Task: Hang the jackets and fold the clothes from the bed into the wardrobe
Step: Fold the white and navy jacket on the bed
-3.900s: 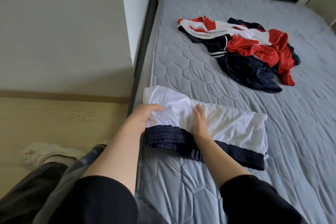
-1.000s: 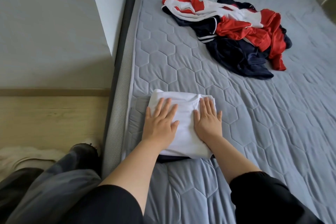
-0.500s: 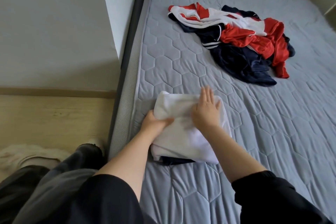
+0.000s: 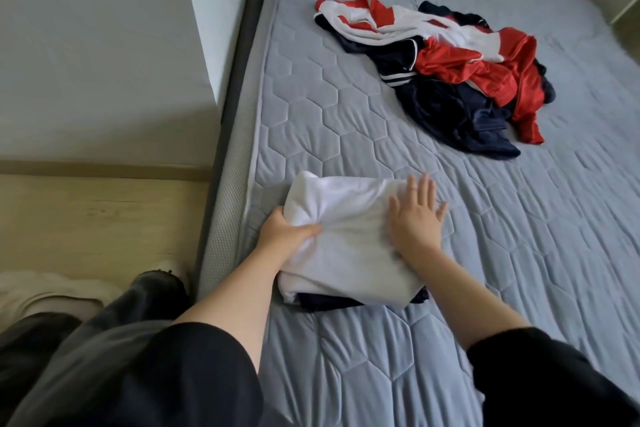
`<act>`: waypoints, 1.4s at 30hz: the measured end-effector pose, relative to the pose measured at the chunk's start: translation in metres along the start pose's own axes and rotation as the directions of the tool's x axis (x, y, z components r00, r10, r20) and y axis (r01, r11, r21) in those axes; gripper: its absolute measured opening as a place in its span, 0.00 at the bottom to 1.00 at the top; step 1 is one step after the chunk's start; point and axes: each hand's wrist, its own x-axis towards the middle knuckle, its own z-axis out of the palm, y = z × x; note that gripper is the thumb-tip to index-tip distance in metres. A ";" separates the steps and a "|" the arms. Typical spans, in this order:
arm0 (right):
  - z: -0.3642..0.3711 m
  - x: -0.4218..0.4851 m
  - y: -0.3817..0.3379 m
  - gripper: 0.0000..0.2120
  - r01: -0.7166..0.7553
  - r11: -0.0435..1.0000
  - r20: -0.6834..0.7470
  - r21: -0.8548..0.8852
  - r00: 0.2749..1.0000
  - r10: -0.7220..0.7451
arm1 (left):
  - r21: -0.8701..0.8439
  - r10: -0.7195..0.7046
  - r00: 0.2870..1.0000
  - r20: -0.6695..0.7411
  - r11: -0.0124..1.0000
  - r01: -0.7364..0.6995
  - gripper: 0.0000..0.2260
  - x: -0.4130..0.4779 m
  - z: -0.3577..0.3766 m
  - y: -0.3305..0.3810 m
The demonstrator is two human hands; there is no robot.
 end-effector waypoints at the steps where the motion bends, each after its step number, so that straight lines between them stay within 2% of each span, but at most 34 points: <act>1: 0.002 -0.012 -0.010 0.29 0.144 0.990 -0.064 -0.002 0.987 -0.144 | 0.003 0.002 1.000 -0.004 1.000 -0.002 0.25 0.000 0.000 0.000; 3: 0.015 -0.042 -0.023 0.28 0.417 0.909 -0.035 -0.020 0.908 -0.418 | 0.006 0.005 1.000 -0.008 1.000 -0.005 0.24 -0.001 -0.001 0.000; 4: 0.023 -0.055 -0.022 0.29 0.471 0.882 0.023 -0.017 0.882 -0.471 | 0.016 0.009 1.000 -0.006 1.000 -0.009 0.23 -0.002 -0.001 0.000; 6: 0.034 -0.059 -0.005 0.29 0.386 0.922 0.060 0.007 0.921 -0.386 | 0.026 0.031 1.000 0.002 0.999 -0.031 0.22 -0.004 0.001 -0.001; 9: 0.038 -0.044 0.019 0.30 0.117 0.991 0.054 0.064 0.991 -0.121 | 0.027 0.048 0.999 -0.020 0.998 -0.048 0.22 -0.007 0.002 -0.001; 11: 0.042 -0.038 0.031 0.30 -0.033 0.990 0.106 0.135 0.994 0.019 | 0.014 0.052 0.998 -0.023 0.999 -0.052 0.20 -0.009 0.002 0.000; 13: 0.046 -0.037 0.038 0.30 -0.107 0.978 0.152 0.181 0.985 0.080 | -0.032 0.035 0.999 -0.016 0.999 -0.035 0.20 -0.011 0.002 0.002; 15: 0.047 -0.034 0.041 0.29 -0.120 0.972 0.180 0.201 0.980 0.084 | -0.109 -0.007 1.000 0.017 0.994 0.009 0.19 -0.015 0.002 0.001; 18: 0.046 -0.030 0.037 0.29 -0.139 0.971 0.204 0.195 0.974 0.098 | -0.280 -0.039 0.984 0.176 0.956 0.088 0.15 -0.023 -0.002 0.001; 21: 0.044 -0.031 0.034 0.30 -0.138 0.976 0.207 0.167 0.973 0.102 | -0.302 -0.005 0.962 0.274 0.949 0.091 0.19 -0.031 -0.008 0.004; 24: 0.038 -0.032 0.030 0.30 -0.146 0.973 0.213 0.177 0.971 0.107 | -0.322 0.020 0.975 0.222 0.945 0.054 0.19 -0.043 -0.006 0.011; 28: 0.024 -0.039 0.027 0.28 -0.164 0.927 0.233 0.339 0.969 0.086 | -0.342 0.025 0.982 0.185 0.939 0.041 0.16 -0.061 -0.007 0.025; 34: -0.009 -0.050 0.013 0.21 -0.173 0.857 0.248 0.486 0.967 0.055 | -0.312 0.063 0.981 0.184 0.950 -0.003 0.14 -0.083 -0.015 0.061; 37: -0.032 -0.048 -0.005 0.17 -0.091 0.840 0.127 0.535 0.991 0.027 | -0.263 0.077 0.983 0.168 0.964 -0.031 0.14 -0.090 -0.020 0.084; 40: -0.057 -0.044 -0.032 0.28 0.047 0.867 0.065 0.496 0.994 -0.091 | -0.168 0.129 0.980 0.150 0.980 -0.104 0.15 -0.094 -0.038 0.109; 42: -0.073 -0.040 -0.055 0.31 0.133 0.877 0.026 0.462 0.986 -0.163 | -0.123 0.170 0.977 0.125 0.980 -0.154 0.19 -0.096 -0.060 0.126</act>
